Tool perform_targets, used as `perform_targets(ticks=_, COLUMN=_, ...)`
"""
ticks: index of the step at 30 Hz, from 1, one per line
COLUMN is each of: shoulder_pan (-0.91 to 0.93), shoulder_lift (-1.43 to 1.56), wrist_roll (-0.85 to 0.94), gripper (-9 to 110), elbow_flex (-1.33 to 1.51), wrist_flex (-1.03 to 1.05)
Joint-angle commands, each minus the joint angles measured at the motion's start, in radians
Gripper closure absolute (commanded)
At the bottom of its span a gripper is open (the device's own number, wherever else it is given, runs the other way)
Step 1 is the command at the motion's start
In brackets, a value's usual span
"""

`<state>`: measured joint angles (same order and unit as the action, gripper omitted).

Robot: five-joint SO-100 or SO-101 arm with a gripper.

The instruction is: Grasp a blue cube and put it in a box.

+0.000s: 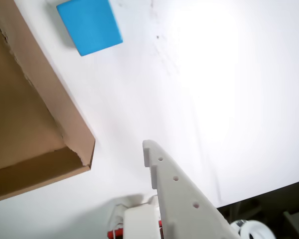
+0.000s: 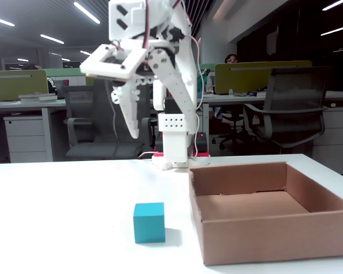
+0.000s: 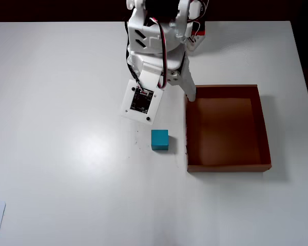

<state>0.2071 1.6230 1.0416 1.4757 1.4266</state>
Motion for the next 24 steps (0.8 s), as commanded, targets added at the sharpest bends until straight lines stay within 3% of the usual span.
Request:
perform_targets(ticks=1, shoulder_pan=0.015, shoulder_lift=-0.066, wrist_roll=0.051, gripper=63, elbow_flex=-0.141, wrist_flex=0.009)
perform_targets(ticks=10, shoulder_pan=0.009, shoulder_lift=-0.296, wrist_roll=0.084, gripper=62, elbow_flex=-0.399, wrist_flex=0.037)
perform_targets(ticks=24, shoulder_pan=0.002, shoulder_lift=-0.449, wrist_roll=0.141, gripper=66, elbow_flex=-0.439, wrist_flex=-0.029)
